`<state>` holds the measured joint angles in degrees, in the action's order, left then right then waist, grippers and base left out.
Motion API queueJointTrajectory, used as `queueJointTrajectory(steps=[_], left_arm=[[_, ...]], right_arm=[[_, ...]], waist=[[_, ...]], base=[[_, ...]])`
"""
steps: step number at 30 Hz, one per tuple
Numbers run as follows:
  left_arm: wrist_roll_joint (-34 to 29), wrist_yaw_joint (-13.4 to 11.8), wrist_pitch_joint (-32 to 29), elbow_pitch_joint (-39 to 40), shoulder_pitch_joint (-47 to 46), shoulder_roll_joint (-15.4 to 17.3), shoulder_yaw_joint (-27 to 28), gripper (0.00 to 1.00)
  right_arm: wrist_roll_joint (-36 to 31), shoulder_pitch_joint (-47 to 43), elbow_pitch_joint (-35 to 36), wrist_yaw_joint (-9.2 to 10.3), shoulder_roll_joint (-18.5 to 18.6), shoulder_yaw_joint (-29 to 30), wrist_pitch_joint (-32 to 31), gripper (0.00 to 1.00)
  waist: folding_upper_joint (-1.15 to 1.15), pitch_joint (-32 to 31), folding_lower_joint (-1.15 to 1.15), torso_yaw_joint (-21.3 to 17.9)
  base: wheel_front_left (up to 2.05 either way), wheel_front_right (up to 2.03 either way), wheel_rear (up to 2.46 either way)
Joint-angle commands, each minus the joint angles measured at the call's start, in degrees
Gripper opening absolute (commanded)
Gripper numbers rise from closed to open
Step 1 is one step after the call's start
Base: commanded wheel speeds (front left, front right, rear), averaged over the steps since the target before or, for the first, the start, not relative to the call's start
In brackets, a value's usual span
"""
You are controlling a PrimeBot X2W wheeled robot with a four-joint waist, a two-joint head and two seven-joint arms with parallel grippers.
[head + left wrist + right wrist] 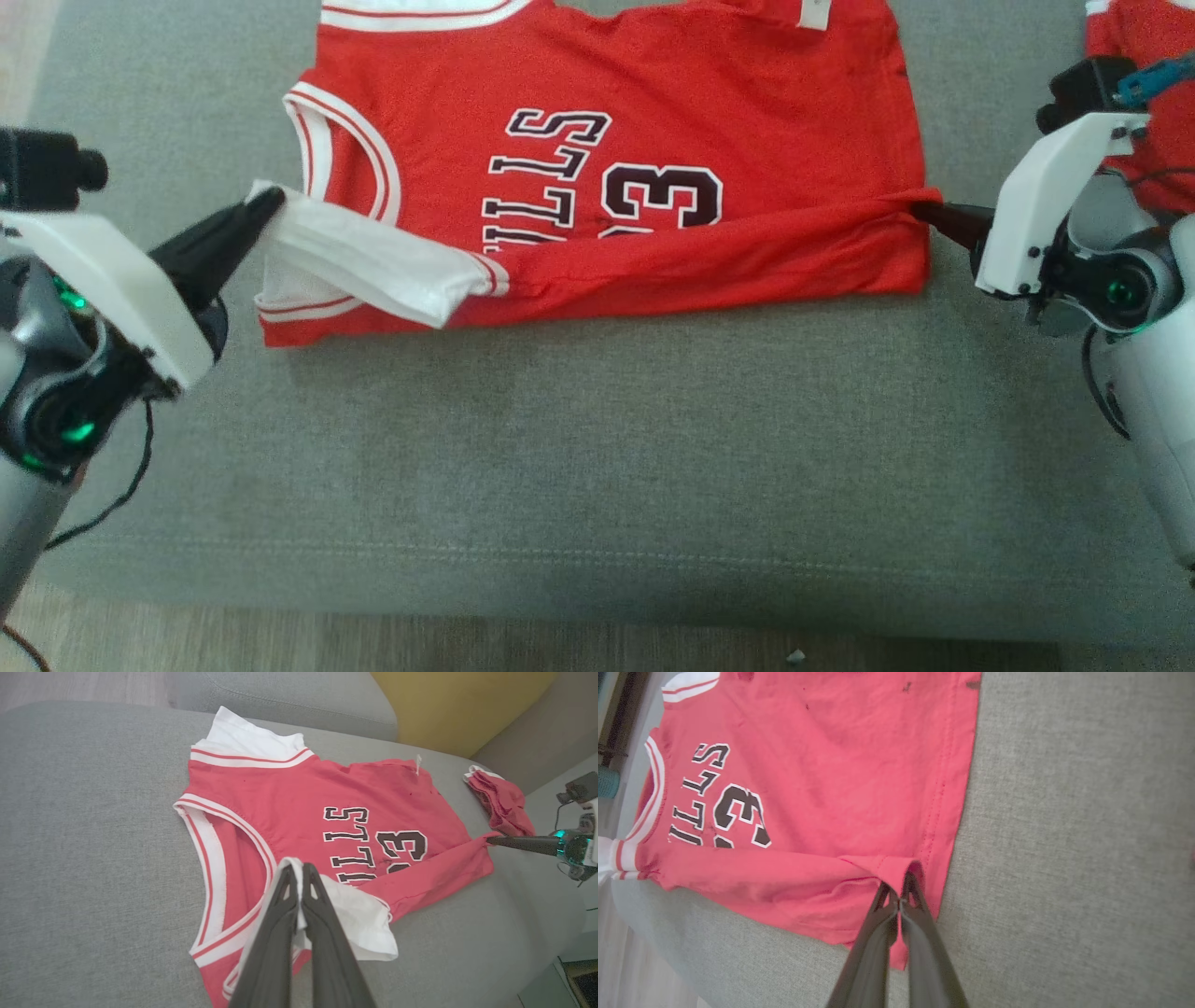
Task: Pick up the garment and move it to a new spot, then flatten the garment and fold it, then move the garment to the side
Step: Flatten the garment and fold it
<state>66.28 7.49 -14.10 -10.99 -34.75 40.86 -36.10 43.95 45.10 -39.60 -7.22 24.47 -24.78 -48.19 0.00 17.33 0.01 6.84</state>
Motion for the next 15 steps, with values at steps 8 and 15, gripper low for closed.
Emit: queueJointTrajectory(steps=[8, 15], left_arm=[[-2.75, -1.23, 0.77, -5.66, -7.88, 0.13, 2.70, 0.00], [-4.10, -1.95, 2.38, -9.43, -10.32, -1.92, 2.57, 0.00]], right_arm=[[-0.81, 3.29, 0.81, -0.26, -1.53, -0.88, 1.73, 0.00], [0.13, 4.10, 0.80, -0.26, -1.84, -1.11, 3.82, 0.89]], waist=[[0.00, 2.56, -0.01, -1.01], [0.00, 3.33, -0.01, -1.32]], base=[[0.00, 0.00, 0.00], [0.00, 0.00, 0.00]])
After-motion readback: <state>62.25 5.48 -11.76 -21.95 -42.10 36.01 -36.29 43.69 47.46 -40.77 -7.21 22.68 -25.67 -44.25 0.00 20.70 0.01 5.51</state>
